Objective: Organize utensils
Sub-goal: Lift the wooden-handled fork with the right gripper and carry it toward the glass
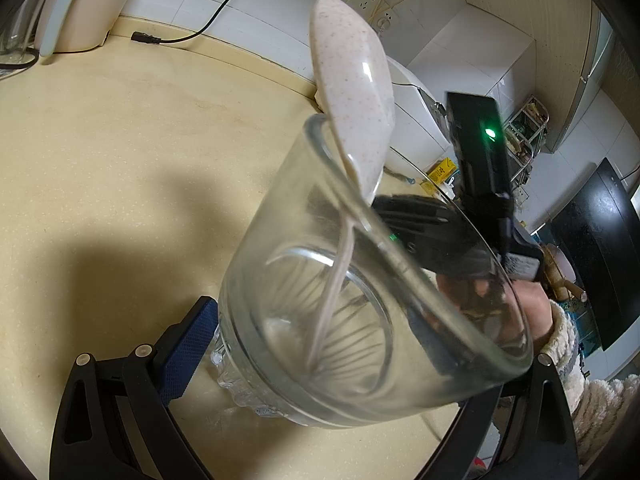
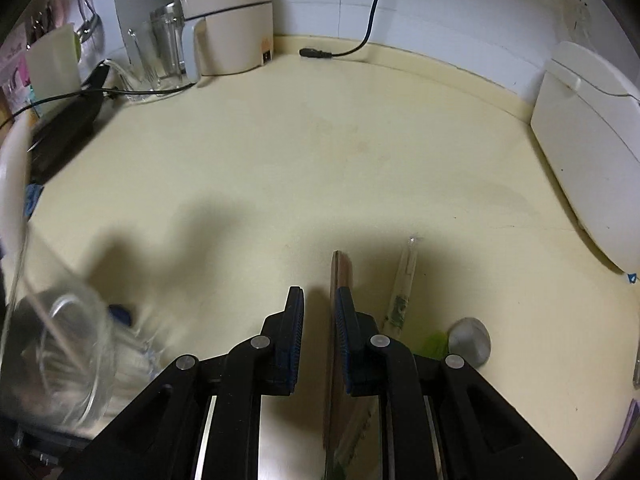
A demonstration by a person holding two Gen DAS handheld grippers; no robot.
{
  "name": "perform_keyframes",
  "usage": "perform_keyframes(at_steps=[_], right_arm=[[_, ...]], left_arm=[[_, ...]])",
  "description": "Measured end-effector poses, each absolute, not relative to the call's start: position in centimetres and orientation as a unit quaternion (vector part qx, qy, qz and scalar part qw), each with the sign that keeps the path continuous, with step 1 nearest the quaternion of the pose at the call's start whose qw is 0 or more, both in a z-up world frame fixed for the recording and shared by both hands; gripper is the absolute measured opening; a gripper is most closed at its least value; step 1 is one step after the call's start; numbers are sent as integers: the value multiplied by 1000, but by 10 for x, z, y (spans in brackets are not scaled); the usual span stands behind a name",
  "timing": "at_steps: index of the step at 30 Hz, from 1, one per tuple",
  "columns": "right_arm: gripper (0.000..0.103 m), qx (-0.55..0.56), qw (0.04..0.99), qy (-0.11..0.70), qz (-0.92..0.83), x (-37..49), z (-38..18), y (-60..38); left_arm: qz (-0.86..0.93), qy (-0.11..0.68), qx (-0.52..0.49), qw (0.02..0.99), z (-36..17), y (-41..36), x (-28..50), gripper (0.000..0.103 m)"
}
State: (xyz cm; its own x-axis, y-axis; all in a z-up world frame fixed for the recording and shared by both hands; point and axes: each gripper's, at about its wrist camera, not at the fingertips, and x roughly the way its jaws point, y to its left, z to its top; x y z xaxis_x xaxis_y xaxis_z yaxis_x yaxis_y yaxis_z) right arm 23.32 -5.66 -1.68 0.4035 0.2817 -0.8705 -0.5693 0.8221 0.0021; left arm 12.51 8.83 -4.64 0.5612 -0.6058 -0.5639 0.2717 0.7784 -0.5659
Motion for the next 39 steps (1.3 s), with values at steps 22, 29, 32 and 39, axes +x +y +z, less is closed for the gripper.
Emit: perform_keyframes(at_steps=[22,29,32,39], right_arm=[[16,-218,828,478,196,257,-25,-36],[17,-191,824,487,218,262,-31,-38],[17,-163,824,493,228,263,-30,-46],[11,-141,815,503,249,260,-28,-53]], left_arm=[[-256,392,-213,857,-46,89,125,97],[-256,392,-213,857,-46,89,125,97],[-256,392,-213,857,-46,88,125,97],[-256,392,-213,857,-46,89,125,97]])
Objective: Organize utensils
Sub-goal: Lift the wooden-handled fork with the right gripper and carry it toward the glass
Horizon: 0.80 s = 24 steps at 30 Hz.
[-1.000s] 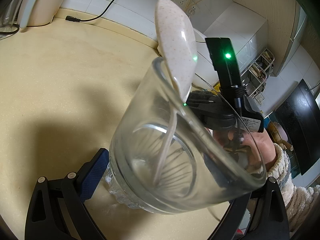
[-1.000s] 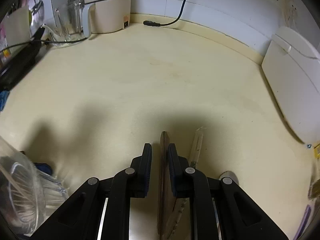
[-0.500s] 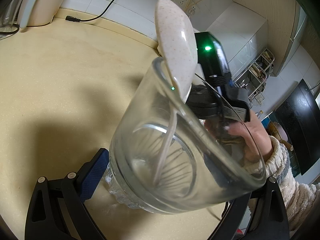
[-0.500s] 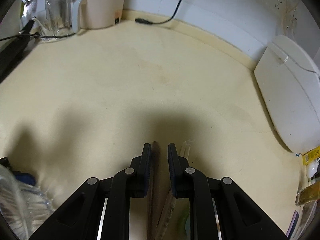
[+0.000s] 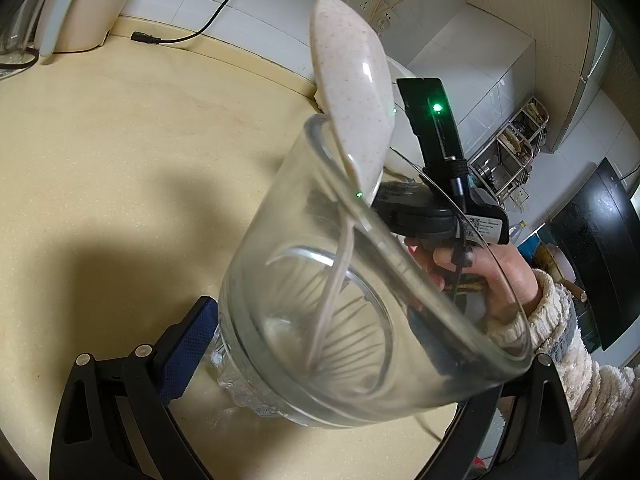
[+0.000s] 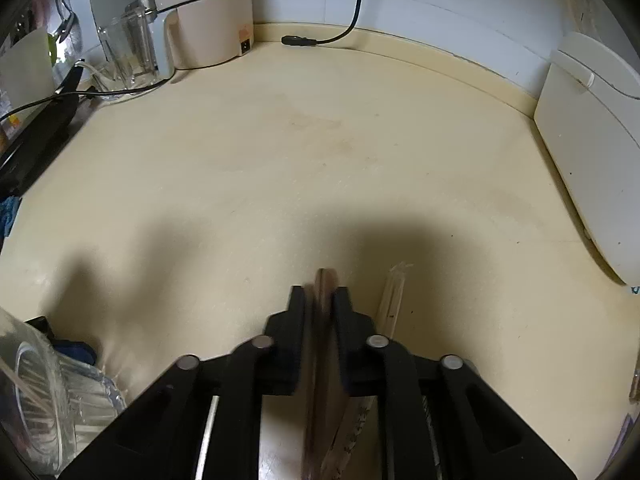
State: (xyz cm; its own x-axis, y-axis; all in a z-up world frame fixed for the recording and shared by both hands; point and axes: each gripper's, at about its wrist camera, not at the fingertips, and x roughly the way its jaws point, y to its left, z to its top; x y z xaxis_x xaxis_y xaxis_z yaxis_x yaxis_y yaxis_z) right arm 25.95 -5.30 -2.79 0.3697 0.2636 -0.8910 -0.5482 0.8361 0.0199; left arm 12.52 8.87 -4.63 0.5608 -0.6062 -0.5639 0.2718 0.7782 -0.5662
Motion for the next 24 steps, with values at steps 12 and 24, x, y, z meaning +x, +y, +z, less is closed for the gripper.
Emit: perform_keyframes(at_steps=[12,24], right_arm=[[10,-51,867,412,275,226,44,-86],[10,-3,926,279,255,146,123,-128]], left_arm=[[-256,393,-213,857,-46,89,125,97],[-256,393,-213,857,-46,89,125,97]])
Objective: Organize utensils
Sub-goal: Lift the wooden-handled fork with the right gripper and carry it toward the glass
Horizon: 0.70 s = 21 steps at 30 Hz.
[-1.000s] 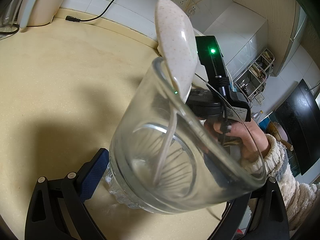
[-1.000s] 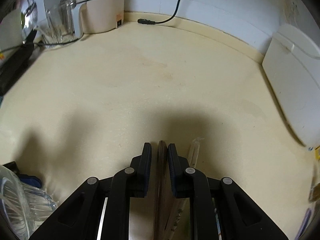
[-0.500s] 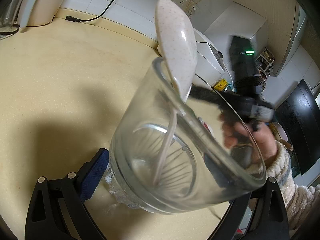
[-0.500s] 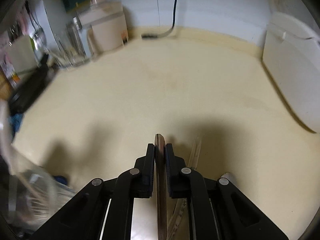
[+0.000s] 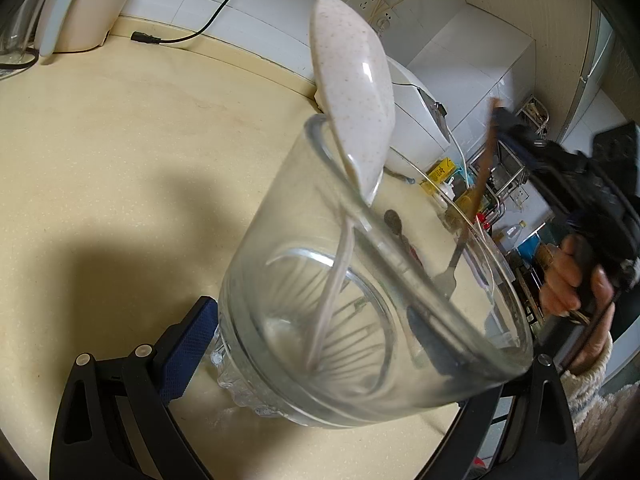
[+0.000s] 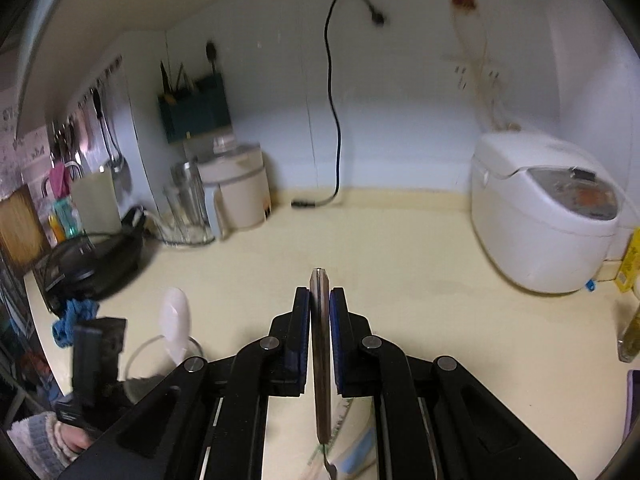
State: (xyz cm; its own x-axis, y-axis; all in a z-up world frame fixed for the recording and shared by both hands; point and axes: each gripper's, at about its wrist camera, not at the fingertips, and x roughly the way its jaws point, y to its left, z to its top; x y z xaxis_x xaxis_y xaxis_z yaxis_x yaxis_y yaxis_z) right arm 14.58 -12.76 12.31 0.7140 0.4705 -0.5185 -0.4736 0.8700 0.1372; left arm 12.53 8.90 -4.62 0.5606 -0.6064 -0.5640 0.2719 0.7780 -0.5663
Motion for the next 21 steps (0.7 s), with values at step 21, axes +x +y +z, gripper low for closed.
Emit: perform_keyframes(at_steps=[21], right_arm=[[10,26,940,202,275,118,177,-148]], left_arm=[[-256,393,-213,857,-46,89,125,97]])
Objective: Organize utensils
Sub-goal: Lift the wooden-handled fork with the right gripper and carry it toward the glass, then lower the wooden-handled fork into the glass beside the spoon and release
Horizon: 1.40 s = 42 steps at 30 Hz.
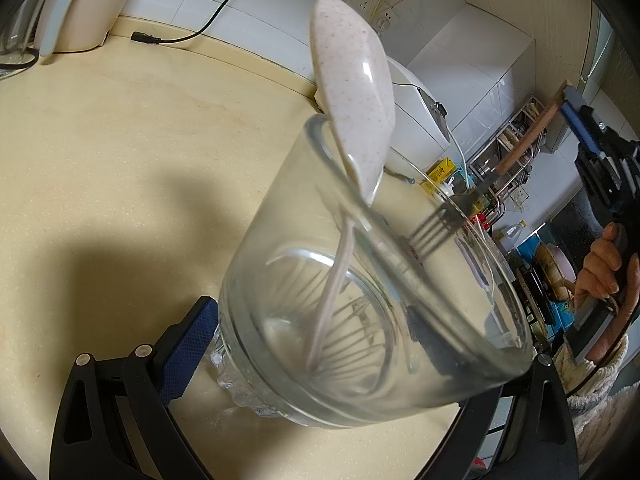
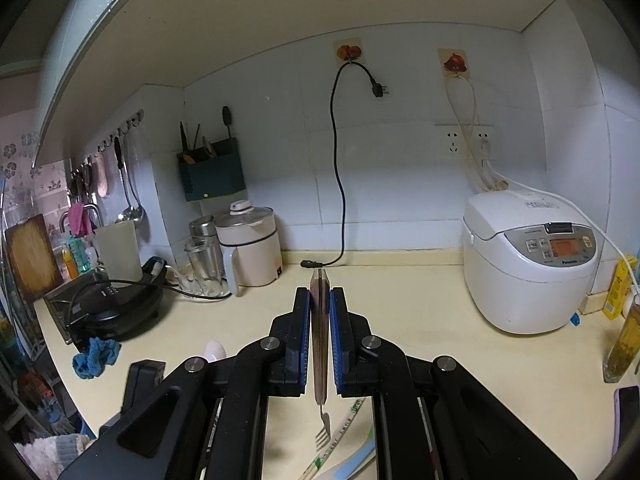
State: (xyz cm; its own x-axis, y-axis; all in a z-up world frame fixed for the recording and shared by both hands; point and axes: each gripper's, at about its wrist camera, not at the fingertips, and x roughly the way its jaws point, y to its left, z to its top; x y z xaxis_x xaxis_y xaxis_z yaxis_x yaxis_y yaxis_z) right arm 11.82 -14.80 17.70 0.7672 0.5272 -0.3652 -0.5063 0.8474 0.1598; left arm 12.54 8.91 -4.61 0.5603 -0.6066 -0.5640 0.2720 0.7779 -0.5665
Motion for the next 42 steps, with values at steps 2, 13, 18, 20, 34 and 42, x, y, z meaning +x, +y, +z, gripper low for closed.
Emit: perform_keyframes(at_steps=[2,13,18,20,34,42], right_arm=[[10,26,939,196,280,115,182,-147],[10,40,926,128,352,94,241,-134],[10,30,917,112,382,88,255,-112],[10,21,913,113,391,86,251,-101],[10,-2,884,196,424,88,187,-51],[10,-47,870,234,431,89,156,-12]], left_arm=[[-256,393,-213,857,-46,89,125,97],[-256,393,-213,857,-46,89,125,97],[-256,393,-213,857,-46,89,125,97],[-256,393,-213,857,-46,89,126,97],[-256,393,-213,857,-46,89,126,97],[-256,393,-213,857,-46,92,123,97]])
